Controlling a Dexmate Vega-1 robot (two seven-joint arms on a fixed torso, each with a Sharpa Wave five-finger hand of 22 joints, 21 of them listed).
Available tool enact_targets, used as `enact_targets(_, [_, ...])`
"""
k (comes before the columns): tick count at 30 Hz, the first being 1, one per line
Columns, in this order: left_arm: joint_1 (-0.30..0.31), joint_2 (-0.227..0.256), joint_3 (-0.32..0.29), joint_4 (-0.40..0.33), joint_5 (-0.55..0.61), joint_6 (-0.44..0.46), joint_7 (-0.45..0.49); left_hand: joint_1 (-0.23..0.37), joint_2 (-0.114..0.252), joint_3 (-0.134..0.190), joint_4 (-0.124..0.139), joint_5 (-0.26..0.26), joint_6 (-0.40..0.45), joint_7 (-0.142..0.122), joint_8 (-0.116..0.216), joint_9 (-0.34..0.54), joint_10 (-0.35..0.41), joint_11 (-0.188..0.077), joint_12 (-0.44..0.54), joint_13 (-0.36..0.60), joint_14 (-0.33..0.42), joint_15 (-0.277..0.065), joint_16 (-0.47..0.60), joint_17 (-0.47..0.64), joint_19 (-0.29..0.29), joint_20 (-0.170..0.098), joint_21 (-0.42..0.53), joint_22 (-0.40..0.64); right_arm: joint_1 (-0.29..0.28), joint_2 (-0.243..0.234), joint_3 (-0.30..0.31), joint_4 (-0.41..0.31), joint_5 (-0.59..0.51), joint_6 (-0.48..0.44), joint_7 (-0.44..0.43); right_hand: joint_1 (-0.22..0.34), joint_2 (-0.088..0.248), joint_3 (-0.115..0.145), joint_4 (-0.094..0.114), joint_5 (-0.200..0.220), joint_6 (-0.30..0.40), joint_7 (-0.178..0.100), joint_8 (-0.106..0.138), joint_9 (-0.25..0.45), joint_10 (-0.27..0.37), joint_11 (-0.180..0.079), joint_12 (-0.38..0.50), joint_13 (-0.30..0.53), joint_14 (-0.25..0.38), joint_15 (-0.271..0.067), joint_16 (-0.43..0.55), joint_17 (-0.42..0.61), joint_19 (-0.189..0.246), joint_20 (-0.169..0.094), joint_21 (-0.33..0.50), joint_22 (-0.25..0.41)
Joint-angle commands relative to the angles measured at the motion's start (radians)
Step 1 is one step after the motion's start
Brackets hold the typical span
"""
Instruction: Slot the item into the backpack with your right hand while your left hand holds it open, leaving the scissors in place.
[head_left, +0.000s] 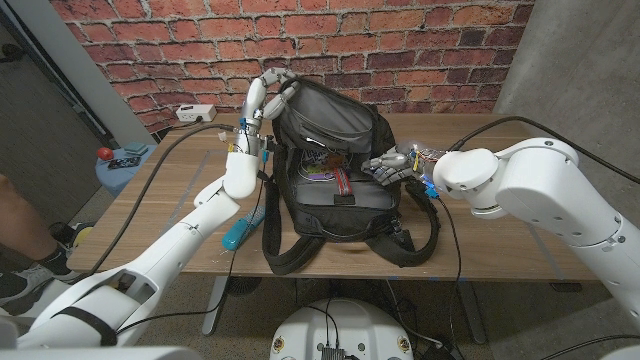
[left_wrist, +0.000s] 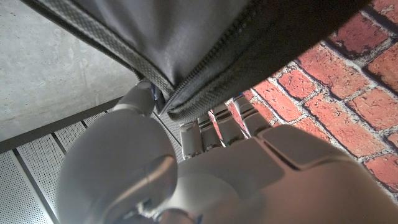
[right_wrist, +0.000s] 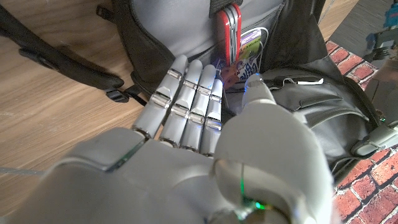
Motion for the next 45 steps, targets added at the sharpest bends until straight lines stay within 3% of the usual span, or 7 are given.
enact_targets(1, [0.05, 0.061, -0.039, -0.129, -0.1, 0.078, -0.17, 0.007, 0.02, -0.006, 0.0, 0.003, -0.007, 0.002, 0.004, 0.0, -0.007, 0.0, -0.007, -0.002, -0.007, -0.001, -0.002, 0.004, -0.005, 0.0, 0.003, 0.003, -0.046, -0.048, 0.06, -0.019, 0.015, 0.017, -0.008, -0.006, 0.009, -0.003, -0.001, -0.002, 0.009, 0.003, 0.006, 0.002, -0.001, 0.0, -0.004, 0.0, -0.002, 0.004, -0.001, -0.001, -0.002, -0.003, -0.001, 0.001])
enact_targets(9, [0.054, 0.113, -0.046, -0.186, -0.215, 0.11, -0.331, 0.004, 0.022, -0.012, 0.001, 0.002, -0.012, -0.002, 0.0, -0.005, -0.017, 0.004, -0.014, -0.006, -0.018, 0.006, -0.003, 0.006, -0.009, 0.002, 0.002, 0.003, -0.067, -0.087, 0.093, -0.023, 0.016, 0.019, -0.014, -0.007, 0.013, -0.002, -0.002, -0.002, 0.008, 0.002, 0.006, 0.0, -0.004, 0.002, -0.009, -0.005, -0.009, 0.002, -0.005, -0.001, -0.006, -0.003, -0.004, 0.0])
enact_targets(16, [0.031, 0.153, -0.036, -0.189, -0.337, 0.128, -0.498, 0.002, 0.026, -0.021, 0.002, -0.001, -0.021, -0.006, -0.003, -0.01, -0.049, 0.02, -0.034, -0.014, -0.058, 0.02, -0.011, 0.007, -0.021, 0.005, -0.002, 0.004, -0.088, -0.111, 0.118, -0.028, 0.008, 0.033, -0.024, -0.012, 0.019, -0.001, 0.0, -0.004, 0.007, 0.001, 0.006, -0.001, -0.003, 0.0, -0.012, -0.008, -0.011, 0.003, -0.007, -0.002, -0.008, -0.003, -0.005, 0.0])
enact_targets(34, [-0.038, 0.226, -0.009, -0.176, -0.441, 0.14, -0.756, -0.001, 0.032, -0.033, 0.002, -0.006, -0.035, -0.012, -0.007, -0.016, -0.079, 0.026, -0.061, -0.028, -0.098, 0.031, -0.012, 0.004, -0.04, 0.007, -0.008, 0.004, -0.115, -0.173, 0.145, 0.008, -0.023, 0.125, -0.013, -0.015, 0.024, 0.0, -0.003, -0.007, 0.012, -0.001, 0.008, -0.005, 0.002, -0.001, -0.013, -0.01, -0.006, 0.002, -0.009, -0.005, -0.007, -0.005, -0.006, 0.0])
enact_targets(45, [-0.057, 0.257, 0.001, -0.178, -0.497, 0.152, -0.867, -0.006, 0.036, -0.037, 0.004, -0.009, -0.046, -0.019, -0.009, -0.018, -0.08, 0.029, -0.068, -0.033, -0.104, 0.033, -0.009, 0.001, -0.044, 0.011, -0.008, 0.005, -0.096, -0.202, 0.115, 0.036, -0.048, 0.183, 0.007, -0.016, 0.03, 0.003, -0.004, -0.008, 0.015, -0.001, 0.009, -0.006, 0.006, -0.001, -0.015, -0.013, -0.007, 0.0, -0.011, -0.005, -0.007, -0.006, -0.007, 0.0])
